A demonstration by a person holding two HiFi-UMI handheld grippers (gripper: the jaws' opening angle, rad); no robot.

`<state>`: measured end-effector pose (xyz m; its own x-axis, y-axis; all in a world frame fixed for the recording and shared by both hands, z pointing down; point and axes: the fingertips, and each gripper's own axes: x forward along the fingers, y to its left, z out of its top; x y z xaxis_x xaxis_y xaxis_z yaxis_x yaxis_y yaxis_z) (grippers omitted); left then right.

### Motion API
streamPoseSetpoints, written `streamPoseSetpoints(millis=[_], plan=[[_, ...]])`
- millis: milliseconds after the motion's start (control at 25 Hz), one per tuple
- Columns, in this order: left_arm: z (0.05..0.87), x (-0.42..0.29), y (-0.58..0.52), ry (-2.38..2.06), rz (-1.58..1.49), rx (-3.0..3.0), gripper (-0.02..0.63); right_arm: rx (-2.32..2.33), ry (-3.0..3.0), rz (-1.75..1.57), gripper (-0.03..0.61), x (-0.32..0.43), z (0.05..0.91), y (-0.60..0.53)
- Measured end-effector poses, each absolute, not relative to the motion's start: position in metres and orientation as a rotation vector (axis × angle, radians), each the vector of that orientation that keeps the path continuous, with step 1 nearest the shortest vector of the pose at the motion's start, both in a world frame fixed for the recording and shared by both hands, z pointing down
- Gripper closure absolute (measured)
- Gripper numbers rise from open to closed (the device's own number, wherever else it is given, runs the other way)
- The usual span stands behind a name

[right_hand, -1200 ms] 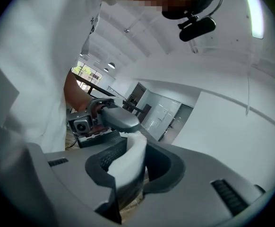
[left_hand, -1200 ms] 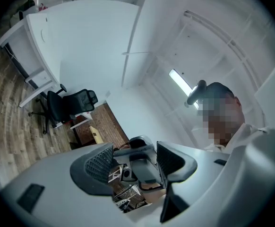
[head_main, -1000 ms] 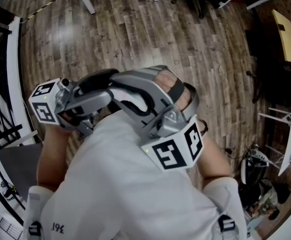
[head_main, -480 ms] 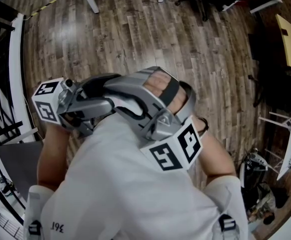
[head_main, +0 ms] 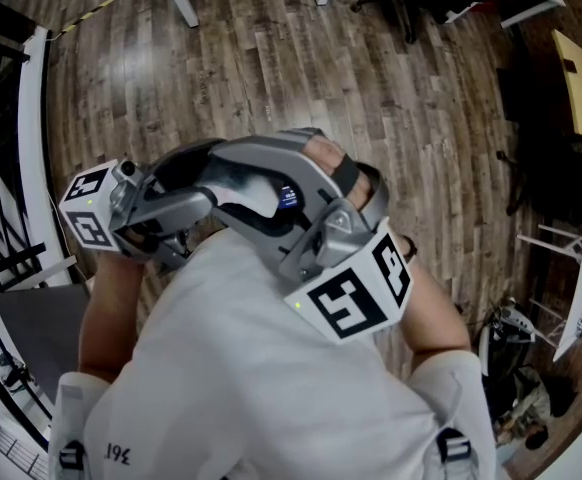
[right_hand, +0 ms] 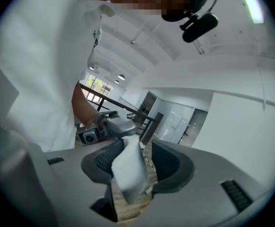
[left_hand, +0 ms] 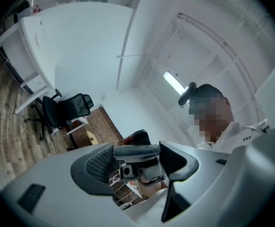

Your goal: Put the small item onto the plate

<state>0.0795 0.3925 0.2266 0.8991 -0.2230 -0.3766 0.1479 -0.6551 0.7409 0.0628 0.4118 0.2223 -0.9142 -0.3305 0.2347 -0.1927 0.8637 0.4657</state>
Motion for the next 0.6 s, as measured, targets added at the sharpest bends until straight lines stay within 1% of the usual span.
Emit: streamPoseSetpoints(millis=[80, 160, 200, 240, 400, 480, 600], plan=[[0.227, 0.069, 0.387, -0.104, -0.615, 2.203, 0.307, 0.375, -2.783, -0.541, 0.378, 0.064, 0.219, 0.412], [0.226, 0.060, 0.383, -0.158, -0.658, 2.211, 0.307, 0.326, -2.829, -0.405, 0.294, 0.065, 0.221, 0.412], [0.226, 0.057, 0.381, -0.187, -0.671, 2.228, 0.307, 0.304, -2.857, -0.317, 0.270, 0.066, 0.222, 0.411], [0.225, 0.054, 0.380, -0.217, -0.674, 2.254, 0.307, 0.295, -2.895, -0.211, 0.259, 0.067, 0.222, 0.410], [0.221, 0.048, 0.383, -0.309, -0.640, 2.387, 0.307, 0.321, -3.098, 0.329, 0.258, 0.072, 0.211, 0.399], [0.219, 0.047, 0.384, -0.326, -0.637, 2.421, 0.307, 0.287, -3.140, 0.490, 0.258, 0.074, 0.211, 0.396], [0.217, 0.049, 0.388, -0.320, -0.626, 2.452, 0.307, 0.215, -3.145, 0.628, 0.258, 0.075, 0.221, 0.397]])
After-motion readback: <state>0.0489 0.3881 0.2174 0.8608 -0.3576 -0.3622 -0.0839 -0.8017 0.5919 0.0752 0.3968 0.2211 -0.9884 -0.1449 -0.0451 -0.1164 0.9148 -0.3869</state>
